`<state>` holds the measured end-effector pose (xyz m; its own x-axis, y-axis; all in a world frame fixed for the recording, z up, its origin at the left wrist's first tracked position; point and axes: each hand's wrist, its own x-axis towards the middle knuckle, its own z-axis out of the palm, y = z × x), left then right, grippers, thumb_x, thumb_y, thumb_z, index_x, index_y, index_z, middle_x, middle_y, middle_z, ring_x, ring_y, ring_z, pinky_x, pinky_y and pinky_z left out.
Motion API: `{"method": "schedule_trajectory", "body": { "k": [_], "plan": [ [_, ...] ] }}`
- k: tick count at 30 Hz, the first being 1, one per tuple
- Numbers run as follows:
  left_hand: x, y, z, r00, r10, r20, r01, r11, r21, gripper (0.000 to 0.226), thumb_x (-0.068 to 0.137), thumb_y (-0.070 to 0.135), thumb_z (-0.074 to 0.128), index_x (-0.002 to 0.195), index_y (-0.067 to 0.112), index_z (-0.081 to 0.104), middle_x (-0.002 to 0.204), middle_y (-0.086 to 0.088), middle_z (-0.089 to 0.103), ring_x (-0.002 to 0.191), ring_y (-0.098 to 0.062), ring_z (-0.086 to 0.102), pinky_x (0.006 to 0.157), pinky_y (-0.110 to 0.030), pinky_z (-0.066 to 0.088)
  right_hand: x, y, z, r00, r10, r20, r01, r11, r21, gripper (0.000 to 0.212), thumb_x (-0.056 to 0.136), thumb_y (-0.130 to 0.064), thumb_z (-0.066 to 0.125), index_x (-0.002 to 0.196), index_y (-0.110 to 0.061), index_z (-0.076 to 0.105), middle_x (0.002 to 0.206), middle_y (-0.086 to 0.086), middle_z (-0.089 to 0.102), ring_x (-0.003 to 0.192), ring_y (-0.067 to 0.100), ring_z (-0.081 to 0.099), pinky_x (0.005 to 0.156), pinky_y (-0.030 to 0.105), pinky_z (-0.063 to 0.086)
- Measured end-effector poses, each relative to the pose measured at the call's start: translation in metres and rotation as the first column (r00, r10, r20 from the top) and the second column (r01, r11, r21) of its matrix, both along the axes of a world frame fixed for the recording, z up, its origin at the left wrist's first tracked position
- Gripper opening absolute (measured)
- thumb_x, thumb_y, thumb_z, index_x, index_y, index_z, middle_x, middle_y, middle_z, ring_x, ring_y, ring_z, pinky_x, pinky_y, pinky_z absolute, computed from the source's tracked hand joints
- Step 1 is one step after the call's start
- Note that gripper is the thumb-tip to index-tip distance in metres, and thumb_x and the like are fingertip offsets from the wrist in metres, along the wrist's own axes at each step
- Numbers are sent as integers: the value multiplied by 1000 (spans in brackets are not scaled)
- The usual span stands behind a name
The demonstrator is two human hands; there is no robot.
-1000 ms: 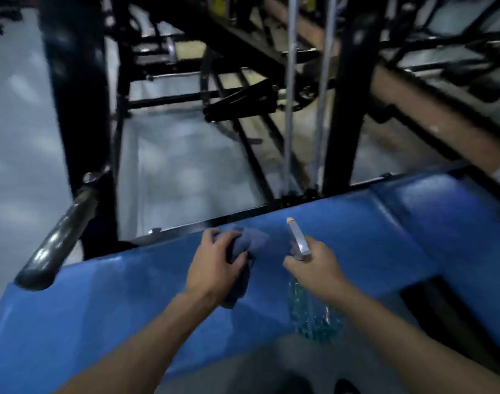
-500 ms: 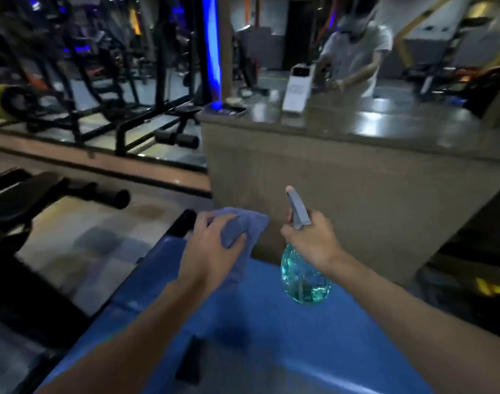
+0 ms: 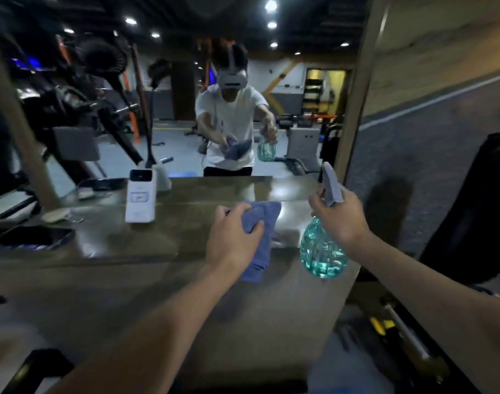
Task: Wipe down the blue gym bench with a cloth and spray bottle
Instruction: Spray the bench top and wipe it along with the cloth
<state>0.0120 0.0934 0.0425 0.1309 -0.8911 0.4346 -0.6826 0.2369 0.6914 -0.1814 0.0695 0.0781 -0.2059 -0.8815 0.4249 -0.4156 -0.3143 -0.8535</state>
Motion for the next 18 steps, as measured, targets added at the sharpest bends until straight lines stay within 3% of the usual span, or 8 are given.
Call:
{"method": "schedule_trajectory", "body": {
  "k": [3, 5, 7, 10, 12, 14, 15, 18],
  "plan": [
    [-19, -56, -7, 999, -32, -15, 32, 999, -7, 22, 93, 34, 57, 115, 31, 57, 117, 0, 38, 94, -21, 57, 78, -32, 47, -16, -43, -3, 995, -93, 26, 94, 995, -31, 29, 90, -24, 64, 73, -6, 49, 63, 5, 49, 59, 19, 46, 55, 31, 38],
    [-30, -98, -20, 998, -66, 21, 64, 994, 86, 31, 98, 36, 50, 126, 24, 50, 132, -6, 31, 113, -28, 49, 90, -32, 42, -20, -77, -9, 992, -123, 38, 124, 992, -38, 32, 92, -29, 63, 74, -9, 46, 61, 1, 44, 56, 15, 40, 48, 25, 33],
    [-36, -126, -38, 942, -120, 313, 17, 949, 314, 46, 100, 46, 39, 140, 25, 38, 144, -13, 26, 129, -39, 36, 106, -43, 32, -22, -104, -21, 987, -141, 74, 143, 989, -30, 31, 92, -32, 62, 76, -12, 46, 64, 0, 43, 57, 14, 38, 45, 19, 31],
    [-28, -140, -53, 678, -236, 697, -67, 923, 378, 55, 98, 58, 25, 148, 35, 30, 159, -15, 16, 144, -41, 13, 113, -60, 9, -24, -132, -37, 981, -172, 85, 171, 985, 25, 21, 92, -36, 62, 91, -18, 51, 68, -3, 49, 60, 13, 44, 59, 27, 40],
    [-18, -151, -54, 573, -285, 768, 47, 948, 316, 64, 94, 63, 24, 149, 31, 33, 163, -11, 14, 150, -33, 5, 116, -58, -2, -29, -139, -44, 984, -177, 38, 172, 981, 92, 43, 86, -45, 67, 115, -20, 50, 76, -7, 54, 69, 13, 52, 68, 34, 44],
    [-13, -161, -52, 569, -365, 737, 168, 929, 331, 75, 87, 70, 21, 143, 24, 40, 157, -8, 31, 146, -26, 22, 118, -47, 9, -35, -136, -50, 982, -171, -78, 180, 974, 140, 80, 68, -63, 73, 131, -26, 40, 101, -5, 57, 96, 17, 57, 84, 41, 47],
    [-10, -163, -52, 578, -415, 703, 191, 906, 378, 80, 86, 73, 19, 146, 23, 36, 157, -8, 32, 145, -26, 25, 118, -44, 16, -38, -131, -54, 968, -185, -167, 212, 965, 157, 93, 60, -68, 72, 135, -27, 35, 120, -3, 51, 114, 20, 51, 95, 47, 44],
    [-12, -161, -60, 570, -488, 661, 152, 854, 498, 87, 90, 76, 23, 157, 25, 3, 166, -12, -2, 152, -30, -1, 122, -45, 6, -40, -114, -73, 924, -201, -326, 284, 931, 230, 110, 58, -54, 85, 144, -21, 26, 141, 6, 30, 132, 27, 31, 108, 51, 33]
  ]
}}
